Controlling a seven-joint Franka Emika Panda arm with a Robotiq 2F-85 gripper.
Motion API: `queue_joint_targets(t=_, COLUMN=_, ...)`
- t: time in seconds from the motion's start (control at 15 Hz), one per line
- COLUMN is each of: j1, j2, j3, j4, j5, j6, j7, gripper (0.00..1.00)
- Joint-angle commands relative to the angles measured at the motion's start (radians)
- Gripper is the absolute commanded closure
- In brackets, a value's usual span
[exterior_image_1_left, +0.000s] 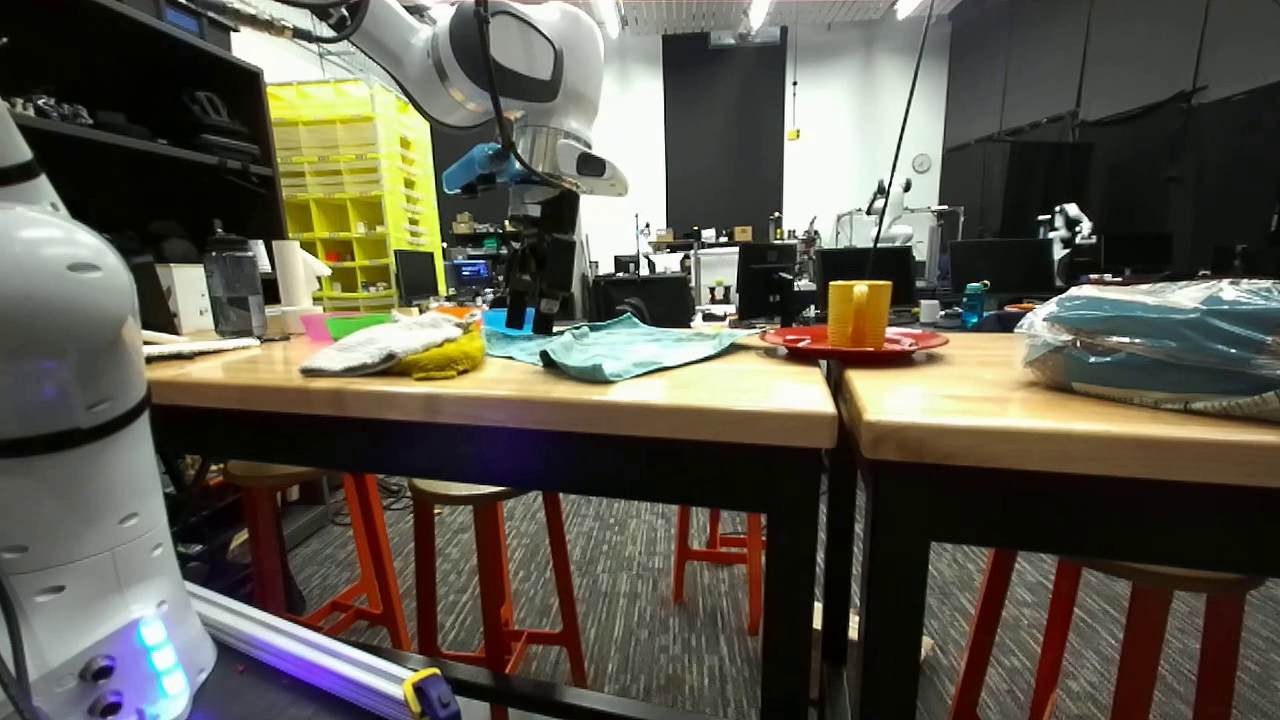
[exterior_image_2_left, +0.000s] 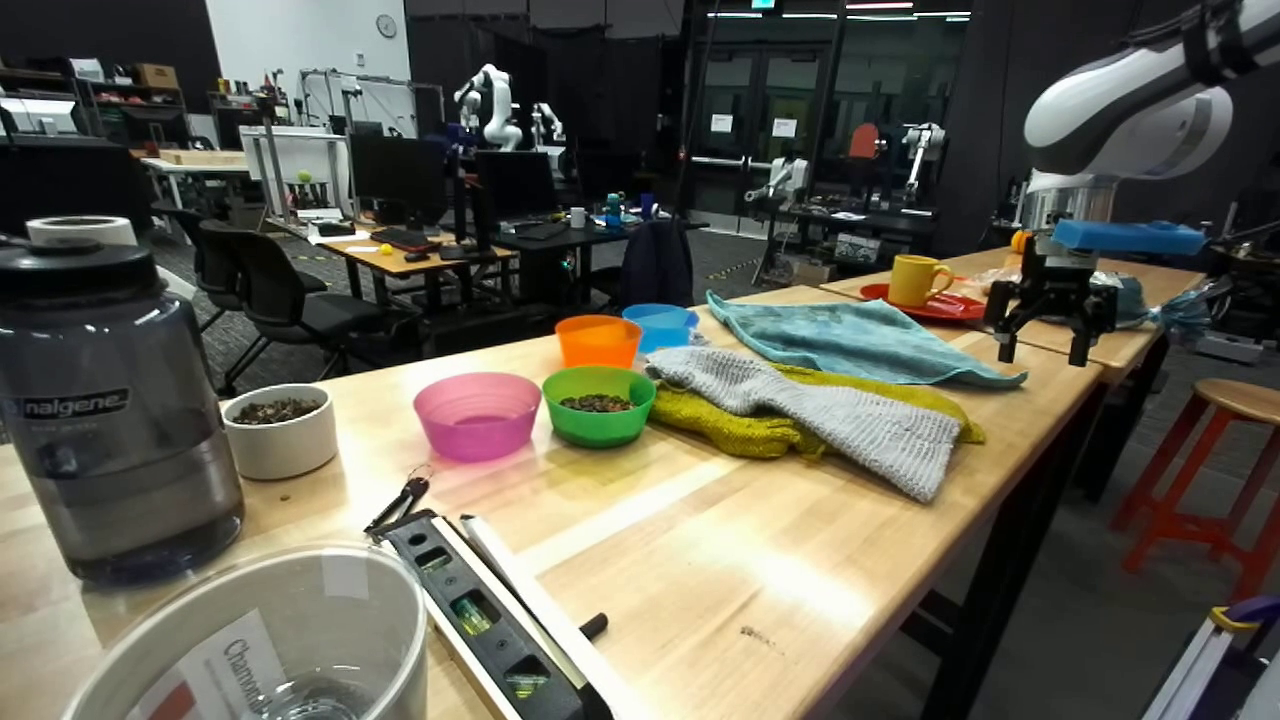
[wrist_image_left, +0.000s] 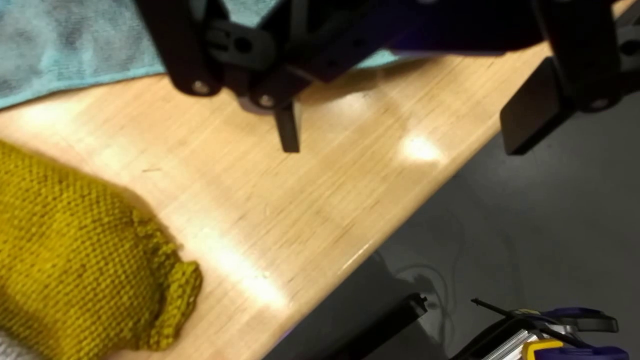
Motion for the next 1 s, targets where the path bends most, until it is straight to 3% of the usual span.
queue_joint_targets(t=0.0, j1=-0.006, j2=0.016, j3=0.005, j4=0.004, j5=0.013, j6=0.014, j7=0.023, gripper=0.00)
queue_joint_targets(t=0.6, j1=-0.020, j2=0.131, j3=-0.020, j4=0.080, j5=0.042, j6=0.120, j7=0.104, gripper=0.00)
queue_joint_targets(t=0.93, j1=-0.041, j2=0.190, j3=-0.048, j4=0.129, j5=0.040, j6=0.119, j7=0.123, gripper=0.00)
